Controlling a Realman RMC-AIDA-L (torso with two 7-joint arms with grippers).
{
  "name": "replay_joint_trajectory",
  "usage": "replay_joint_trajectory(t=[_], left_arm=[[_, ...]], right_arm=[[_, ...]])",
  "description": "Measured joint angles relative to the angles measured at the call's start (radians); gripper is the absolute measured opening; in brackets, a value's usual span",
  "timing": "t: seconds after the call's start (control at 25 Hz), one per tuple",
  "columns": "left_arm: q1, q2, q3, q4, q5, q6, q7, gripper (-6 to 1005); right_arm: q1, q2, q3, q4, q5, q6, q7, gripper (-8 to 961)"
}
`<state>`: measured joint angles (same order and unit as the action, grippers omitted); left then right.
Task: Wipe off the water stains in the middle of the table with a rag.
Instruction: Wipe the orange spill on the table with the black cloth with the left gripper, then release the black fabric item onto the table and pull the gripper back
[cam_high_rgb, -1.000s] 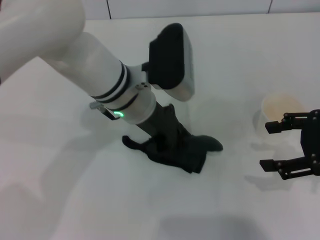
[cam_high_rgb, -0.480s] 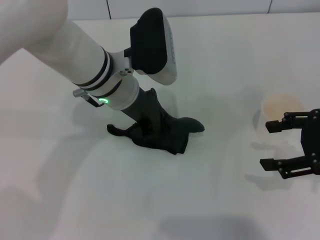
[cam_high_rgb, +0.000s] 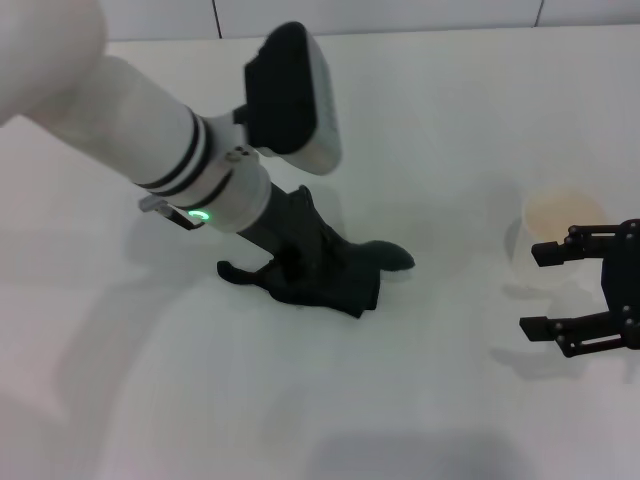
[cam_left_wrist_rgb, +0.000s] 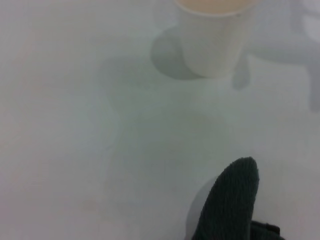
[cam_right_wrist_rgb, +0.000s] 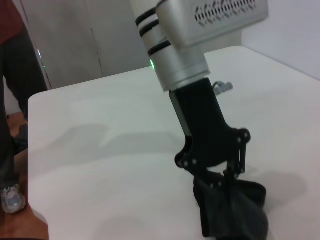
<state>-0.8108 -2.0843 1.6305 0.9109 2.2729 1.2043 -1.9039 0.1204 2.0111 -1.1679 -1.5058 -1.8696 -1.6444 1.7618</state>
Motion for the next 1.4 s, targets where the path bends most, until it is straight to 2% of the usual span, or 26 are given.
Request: replay_joint_trajectory(t=[0.4,0.68,0.88,1.4], left_arm=[[0.229,0.005,-0.144,0.211,0.014,0.117,0.04,104],[0.334,0.006,-0.305,0.259,0.013,0.212,0.11,105],[0.367,0.006,-0.367,0.26,0.01,0.246,0.133,106],[0.384,0.006,-0.398,0.256,0.043,0.287,0.078,108]], right_arm=[[0.007,0.0,-0.01,0.006,0.015,0.012,0.002,824],[0.01,0.0,-0.02,0.024,0.029,0.034,0.002,824],[0.014,0.0,-0.04,0.024,0.03,0.056,0.013,824],[0.023,0.0,-0.051,0.023,0.03,0.077,0.027,824]])
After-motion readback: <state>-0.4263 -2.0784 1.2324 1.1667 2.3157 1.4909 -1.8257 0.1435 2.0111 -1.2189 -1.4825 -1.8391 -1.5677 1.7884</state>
